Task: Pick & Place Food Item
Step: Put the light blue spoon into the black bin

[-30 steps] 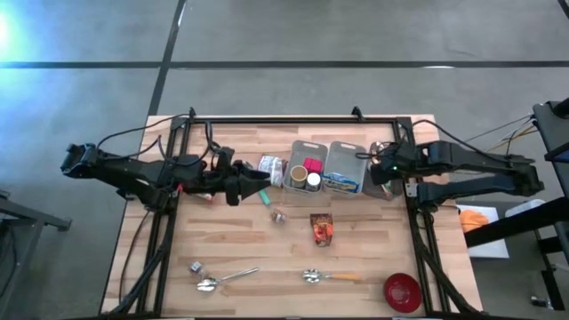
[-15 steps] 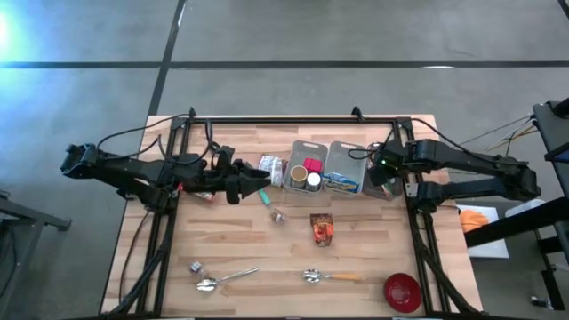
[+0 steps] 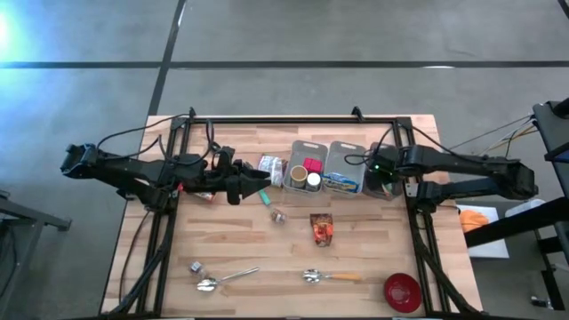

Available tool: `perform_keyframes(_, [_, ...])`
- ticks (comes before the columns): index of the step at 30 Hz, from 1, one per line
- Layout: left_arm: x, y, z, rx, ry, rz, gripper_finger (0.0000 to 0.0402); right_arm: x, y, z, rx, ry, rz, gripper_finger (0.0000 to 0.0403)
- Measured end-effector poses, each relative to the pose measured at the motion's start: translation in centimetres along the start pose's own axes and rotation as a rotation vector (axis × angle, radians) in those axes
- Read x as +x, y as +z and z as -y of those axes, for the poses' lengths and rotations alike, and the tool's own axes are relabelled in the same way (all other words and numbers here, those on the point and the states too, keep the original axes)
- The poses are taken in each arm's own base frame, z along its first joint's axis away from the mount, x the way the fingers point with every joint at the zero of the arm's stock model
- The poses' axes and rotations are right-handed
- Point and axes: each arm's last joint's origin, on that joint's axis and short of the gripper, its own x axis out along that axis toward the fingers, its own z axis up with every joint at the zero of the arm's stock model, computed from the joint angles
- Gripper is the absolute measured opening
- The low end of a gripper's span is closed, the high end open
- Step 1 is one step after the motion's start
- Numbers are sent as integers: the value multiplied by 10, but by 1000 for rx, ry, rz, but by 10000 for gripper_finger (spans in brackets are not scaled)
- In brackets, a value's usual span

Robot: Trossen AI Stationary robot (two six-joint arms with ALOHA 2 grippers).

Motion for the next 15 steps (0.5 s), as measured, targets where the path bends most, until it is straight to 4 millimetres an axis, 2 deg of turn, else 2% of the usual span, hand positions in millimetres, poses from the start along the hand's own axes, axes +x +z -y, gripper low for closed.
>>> perform_keyframes(15, [1,3,-3,-3,11,10,315,32,-10,-1,15,40,-18,34])
